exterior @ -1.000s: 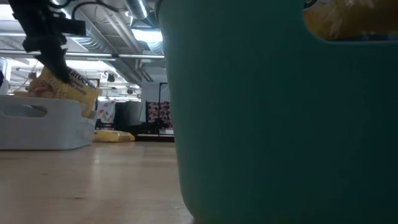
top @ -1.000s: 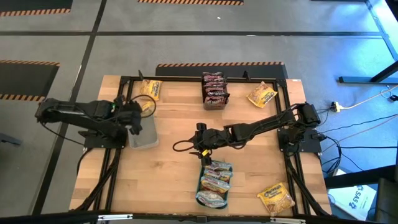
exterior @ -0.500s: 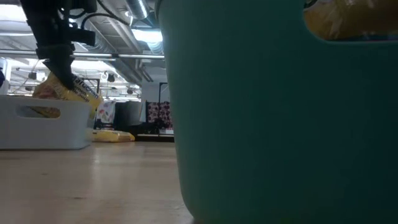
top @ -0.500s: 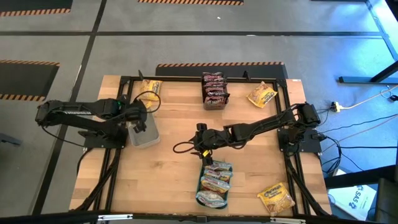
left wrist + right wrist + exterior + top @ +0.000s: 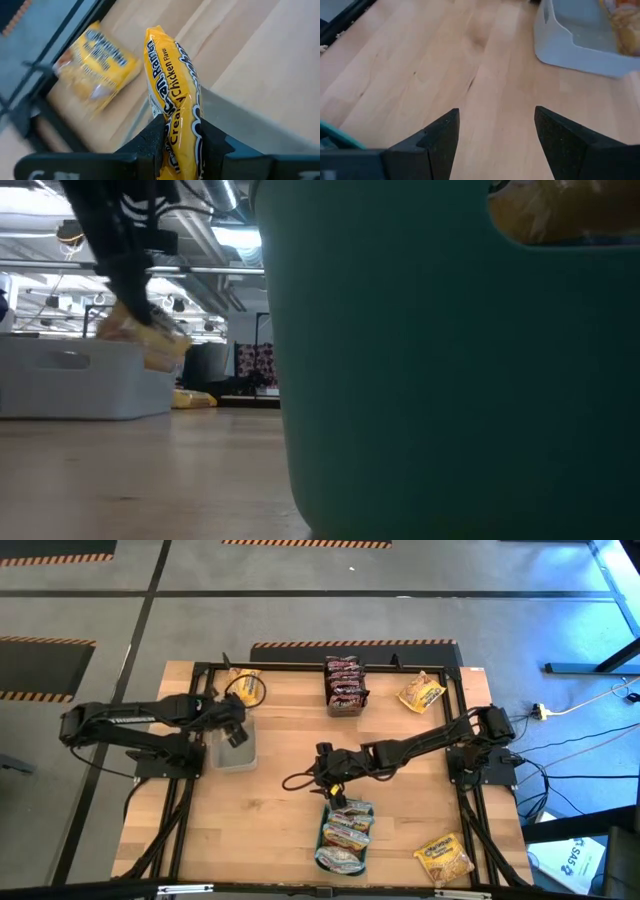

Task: Sort Maruchan noodles
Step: Put the yellow noodle pack into the white bin

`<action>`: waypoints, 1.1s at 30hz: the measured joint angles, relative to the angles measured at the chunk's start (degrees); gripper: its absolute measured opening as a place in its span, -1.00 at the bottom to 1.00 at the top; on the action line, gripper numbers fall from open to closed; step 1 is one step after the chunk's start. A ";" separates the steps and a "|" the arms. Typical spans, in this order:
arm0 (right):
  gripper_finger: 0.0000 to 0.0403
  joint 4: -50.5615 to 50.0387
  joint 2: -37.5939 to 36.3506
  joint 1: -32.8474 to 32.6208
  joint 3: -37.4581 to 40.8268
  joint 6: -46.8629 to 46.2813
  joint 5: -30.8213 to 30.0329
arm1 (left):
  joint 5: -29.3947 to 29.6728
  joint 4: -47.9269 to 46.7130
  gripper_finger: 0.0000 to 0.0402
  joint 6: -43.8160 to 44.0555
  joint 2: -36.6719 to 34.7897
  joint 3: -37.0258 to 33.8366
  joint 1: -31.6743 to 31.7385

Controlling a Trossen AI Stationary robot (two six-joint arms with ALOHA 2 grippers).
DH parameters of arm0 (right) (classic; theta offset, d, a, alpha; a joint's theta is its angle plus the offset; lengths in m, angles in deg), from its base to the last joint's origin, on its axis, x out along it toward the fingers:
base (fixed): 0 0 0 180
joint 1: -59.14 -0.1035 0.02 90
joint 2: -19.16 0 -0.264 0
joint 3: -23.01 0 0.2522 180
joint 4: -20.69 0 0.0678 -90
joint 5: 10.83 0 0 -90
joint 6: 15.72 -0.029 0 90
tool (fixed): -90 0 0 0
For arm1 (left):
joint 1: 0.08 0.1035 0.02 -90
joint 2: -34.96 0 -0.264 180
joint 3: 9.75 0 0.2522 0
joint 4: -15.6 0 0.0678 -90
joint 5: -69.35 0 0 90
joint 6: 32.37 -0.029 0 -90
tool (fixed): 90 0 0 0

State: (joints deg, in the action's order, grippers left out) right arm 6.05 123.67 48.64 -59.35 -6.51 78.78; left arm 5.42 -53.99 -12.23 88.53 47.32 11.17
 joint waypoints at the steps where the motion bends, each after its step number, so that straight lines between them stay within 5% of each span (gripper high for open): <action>1: 0.21 0.33 0.00 -0.02 0.28 -0.02 0.00 | -0.56 2.02 -0.61 -0.35 0.38 0.00 0.04; 11: 0.21 0.74 0.00 -0.02 0.93 -0.10 2.94 | -0.64 7.28 -0.61 -7.54 7.12 0.09 -0.69; 22: 0.21 0.80 0.00 -0.02 0.94 -0.11 5.38 | -0.19 13.95 -0.61 -29.64 10.50 0.09 -0.51; 33: 0.21 0.91 0.00 -0.04 0.94 -1.16 7.56 | 1.66 18.65 -0.55 -33.23 10.53 0.02 4.96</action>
State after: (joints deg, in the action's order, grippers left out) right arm 6.96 123.67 48.59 -58.41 -7.68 86.35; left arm 7.07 -35.33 -45.45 99.06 47.34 16.13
